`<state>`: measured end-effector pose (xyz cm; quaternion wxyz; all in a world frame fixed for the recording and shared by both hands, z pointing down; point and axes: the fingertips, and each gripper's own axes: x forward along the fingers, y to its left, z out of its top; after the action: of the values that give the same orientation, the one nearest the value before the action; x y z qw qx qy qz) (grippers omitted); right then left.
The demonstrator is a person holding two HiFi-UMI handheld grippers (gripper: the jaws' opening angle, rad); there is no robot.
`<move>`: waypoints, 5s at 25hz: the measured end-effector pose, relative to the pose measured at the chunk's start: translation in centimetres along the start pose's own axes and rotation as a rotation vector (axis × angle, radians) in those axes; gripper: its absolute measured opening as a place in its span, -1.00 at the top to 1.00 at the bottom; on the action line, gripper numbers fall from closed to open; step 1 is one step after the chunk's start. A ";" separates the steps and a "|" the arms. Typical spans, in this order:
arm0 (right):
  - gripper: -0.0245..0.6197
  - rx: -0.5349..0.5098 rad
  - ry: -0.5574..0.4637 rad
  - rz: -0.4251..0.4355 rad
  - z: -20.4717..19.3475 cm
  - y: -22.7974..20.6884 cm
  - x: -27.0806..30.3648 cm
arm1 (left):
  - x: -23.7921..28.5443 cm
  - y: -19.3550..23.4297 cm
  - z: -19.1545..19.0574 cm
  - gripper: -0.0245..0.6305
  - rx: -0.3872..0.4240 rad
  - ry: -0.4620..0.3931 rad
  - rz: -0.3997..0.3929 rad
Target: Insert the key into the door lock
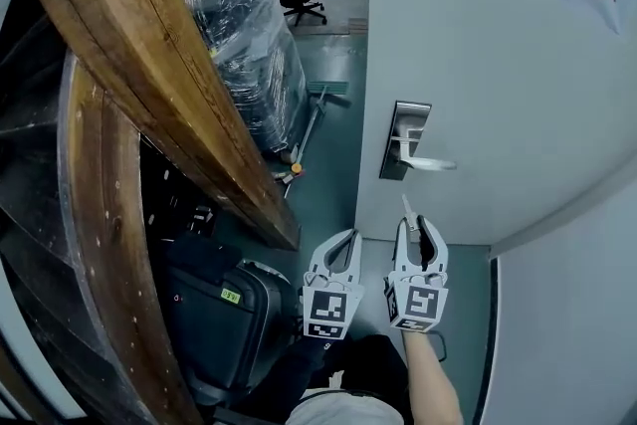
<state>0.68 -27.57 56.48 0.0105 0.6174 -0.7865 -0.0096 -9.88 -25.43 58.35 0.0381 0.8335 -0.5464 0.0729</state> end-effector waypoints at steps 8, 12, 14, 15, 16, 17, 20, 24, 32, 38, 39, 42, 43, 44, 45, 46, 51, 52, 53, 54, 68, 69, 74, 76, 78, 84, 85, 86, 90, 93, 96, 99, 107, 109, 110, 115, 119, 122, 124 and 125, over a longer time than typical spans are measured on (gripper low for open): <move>0.56 -0.014 -0.019 -0.026 -4.6 -1.8 4.2 | 1.4 1.0 -4.5 0.92 -0.011 -0.006 0.018; 0.56 -0.014 -0.035 -0.027 -5.7 -2.1 6.7 | 2.2 1.6 -6.0 0.91 -0.013 -0.008 0.027; 0.56 -0.016 -0.038 -0.027 -6.1 -2.2 7.5 | 2.4 1.9 -6.6 0.92 -0.014 -0.003 0.034; 0.56 -0.018 -0.038 -0.026 -6.2 -2.2 7.8 | 2.5 2.0 -6.9 0.92 -0.015 -0.001 0.036; 0.56 -0.020 -0.038 -0.027 -6.4 -2.3 8.1 | 2.6 2.2 -7.1 0.92 -0.015 0.001 0.039; 0.56 -0.021 -0.037 -0.027 -6.5 -2.3 8.4 | 2.8 2.3 -7.3 0.92 -0.016 0.002 0.042; 0.56 -0.017 -0.037 -0.028 -6.8 -2.3 9.1 | 3.3 2.8 -7.4 0.92 -0.018 0.001 0.046; 0.56 -0.026 -0.030 -0.030 -7.2 -2.4 9.8 | 3.8 3.0 -7.6 0.91 -0.024 -0.002 0.048; 0.56 -0.025 -0.033 -0.029 -7.6 -2.9 10.6 | 4.4 3.4 -8.3 0.92 -0.021 0.008 0.058; 0.56 -0.018 -0.037 -0.026 -7.8 -3.0 11.1 | 4.7 3.7 -8.7 0.92 -0.025 0.012 0.065; 0.56 -0.017 -0.040 -0.030 -7.8 -3.0 11.2 | 4.7 3.7 -8.8 0.92 -0.027 0.012 0.066; 0.56 -0.006 -0.045 -0.052 -7.8 -3.0 11.3 | 4.7 3.8 -8.8 0.92 -0.029 0.013 0.068; 0.56 -0.001 -0.044 -0.063 -7.9 -3.0 11.3 | 4.6 3.8 -8.9 0.92 -0.028 0.014 0.068; 0.56 0.004 -0.044 -0.076 -8.0 -2.9 11.3 | 4.6 3.8 -9.0 0.92 -0.027 0.016 0.068; 0.56 0.009 -0.045 -0.089 -8.1 -2.9 11.4 | 4.6 3.8 -9.0 0.91 -0.025 0.018 0.068; 0.56 0.016 -0.048 -0.100 -8.2 -2.8 11.5 | 4.6 3.9 -9.2 0.92 -0.023 0.020 0.068; 0.56 0.092 -0.063 -0.126 -8.5 -2.5 11.7 | 4.6 4.3 -9.8 0.92 -0.022 0.030 0.068; 0.56 0.096 -0.067 -0.134 -8.4 -2.6 11.8 | 4.7 4.3 -9.9 0.92 -0.024 0.032 0.067; 0.56 0.090 -0.070 -0.145 -8.4 -2.6 11.8 | 4.8 4.4 -10.0 0.92 -0.023 0.033 0.066; 0.56 0.074 -0.070 -0.159 -8.4 -2.5 11.9 | 4.9 4.4 -10.2 0.92 -0.021 0.034 0.065; 0.56 -0.019 -0.082 -0.196 -9.0 -2.4 14.6 | 5.9 5.5 -11.3 0.92 -0.020 0.048 0.078; 0.56 -0.019 -0.082 -0.195 -8.9 -2.4 14.7 | 6.0 5.5 -11.3 0.92 -0.021 0.048 0.079; 0.56 -0.031 -0.051 -0.182 -9.5 -2.4 15.0 | 6.1 5.2 -11.4 0.92 -0.025 0.058 0.076; 0.56 -0.047 -0.038 -0.145 -9.6 -2.3 15.4 | 6.0 5.2 -11.1 0.92 -0.026 0.066 0.080; 0.56 -0.052 -0.013 -0.102 -9.7 -2.2 15.0 | 5.8 5.1 -10.2 0.92 -0.029 0.074 0.083; 0.56 -0.041 0.107 -0.012 -7.3 -2.2 7.6 | 4.9 3.8 -4.1 0.92 -0.058 0.074 0.064; 0.56 -0.036 0.118 0.001 -6.3 -2.2 6.2 | 4.7 3.4 -2.7 0.91 -0.062 0.066 0.059; 0.56 -0.028 0.122 0.008 -5.1 -2.4 5.0 | 4.5 3.1 -1.3 0.92 -0.065 0.055 0.052; 0.66 0.012 0.111 -0.011 1.1 -4.6 0.8 | 3.2 1.3 4.2 0.92 -0.072 0.011 0.029; 0.90 0.021 0.092 -0.032 6.7 -6.3 -2.4 | 1.1 -0.6 8.4 0.92 -0.084 -0.012 0.023; 0.90 0.039 0.055 -0.024 10.9 -7.6 -4.7 | -0.1 -2.7 12.2 0.92 -0.073 -0.046 0.001; 0.90 0.050 0.035 -0.004 13.5 -8.2 -6.5 | -1.1 -5.0 14.8 0.92 -0.056 -0.073 -0.032; 0.90 0.039 -0.020 0.047 17.6 -7.8 -7.8 | -2.4 -7.5 17.4 0.92 -0.011 -0.096 -0.061; 0.90 0.037 -0.042 0.055 18.5 -7.5 -7.7 | -2.4 -7.7 18.0 0.92 -0.007 -0.107 -0.063; 0.90 0.035 -0.052 0.060 19.0 -7.4 -7.6 | -2.4 -7.8 18.3 0.92 -0.005 -0.115 -0.064; 0.90 0.034 -0.086 0.086 20.5 -6.9 -6.7 | -2.2 -7.8 19.5 0.92 0.012 -0.136 -0.069; 0.90 0.001 -0.097 0.099 20.9 -6.0 -6.2 | -2.2 -7.4 19.7 0.92 0.020 -0.140 -0.063; 0.90 0.013 -0.108 0.108 21.0 -5.5 -5.8 | -2.1 -7.0 19.9 0.92 0.026 -0.146 -0.059; 0.91 0.018 -0.111 0.110 21.0 -5.2 -5.7 | -2.1 -6.9 20.0 0.92 0.026 -0.148 -0.059; 0.91 0.021 -0.108 0.110 21.0 -5.1 -5.7 | -2.1 -6.8 20.0 0.91 0.026 -0.148 -0.060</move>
<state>6.40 -23.24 35.30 -0.0379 0.5720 -0.8187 -0.0341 -2.86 -23.70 38.43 -0.0112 0.8530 -0.5215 0.0171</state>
